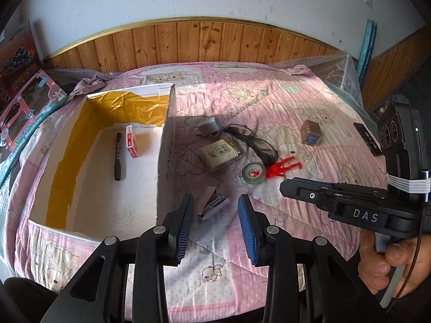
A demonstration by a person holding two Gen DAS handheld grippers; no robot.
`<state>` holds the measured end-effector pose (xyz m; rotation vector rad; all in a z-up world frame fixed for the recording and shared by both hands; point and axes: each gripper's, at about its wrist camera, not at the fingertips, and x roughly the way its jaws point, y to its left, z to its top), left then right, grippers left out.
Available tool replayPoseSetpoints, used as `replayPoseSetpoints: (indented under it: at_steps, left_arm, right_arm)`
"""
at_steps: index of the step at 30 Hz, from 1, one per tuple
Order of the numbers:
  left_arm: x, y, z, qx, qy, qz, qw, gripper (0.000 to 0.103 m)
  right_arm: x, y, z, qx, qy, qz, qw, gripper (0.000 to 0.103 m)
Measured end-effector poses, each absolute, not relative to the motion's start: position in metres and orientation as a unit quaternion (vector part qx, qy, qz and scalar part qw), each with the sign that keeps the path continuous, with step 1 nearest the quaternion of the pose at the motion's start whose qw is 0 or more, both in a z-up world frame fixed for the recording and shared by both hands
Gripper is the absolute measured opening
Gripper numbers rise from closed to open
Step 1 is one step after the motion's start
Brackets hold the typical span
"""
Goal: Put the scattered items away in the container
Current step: 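Move both tools back toward the items on the bedspread, then grasp the pink stapler with the left tool while the right tool grasps the green tape roll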
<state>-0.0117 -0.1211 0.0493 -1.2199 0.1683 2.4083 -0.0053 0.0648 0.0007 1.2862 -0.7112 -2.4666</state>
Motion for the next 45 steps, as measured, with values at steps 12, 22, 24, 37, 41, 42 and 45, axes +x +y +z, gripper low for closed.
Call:
replayPoseSetpoints:
  at_steps: [12,22,24,37,41,42,45]
  left_arm:
    - [-0.056,-0.091,-0.029,-0.491,0.067,0.845,0.203,0.042]
    - [-0.092,-0.116,-0.086,-0.538,0.001,0.826,0.167,0.050]
    - [-0.099,-0.122,-0.089,-0.537,-0.009,0.827,0.168,0.052]
    - [-0.057,-0.101,-0.100,-0.517,0.063,0.824,0.226,0.053]
    - [-0.046,-0.098,-0.100,-0.498,0.078,0.834,0.226,0.053]
    - [-0.048,-0.102,-0.097,-0.497,0.064,0.834,0.232,0.053]
    - [-0.054,-0.111,-0.090,-0.486,0.048,0.839,0.242,0.053]
  right_arm:
    - [-0.043,0.091,-0.048,0.487,-0.281,-0.822,0.089,0.033]
    - [-0.063,0.102,-0.073,0.508,-0.296,-0.805,0.079,0.033]
    - [-0.068,0.101,-0.076,0.512,-0.294,-0.803,0.084,0.033]
    - [-0.072,0.097,-0.085,0.523,-0.292,-0.795,0.098,0.033]
    - [-0.071,0.097,-0.083,0.517,-0.291,-0.799,0.100,0.033]
    - [-0.072,0.097,-0.083,0.516,-0.294,-0.798,0.102,0.033]
    - [-0.076,0.098,-0.090,0.517,-0.308,-0.792,0.100,0.033]
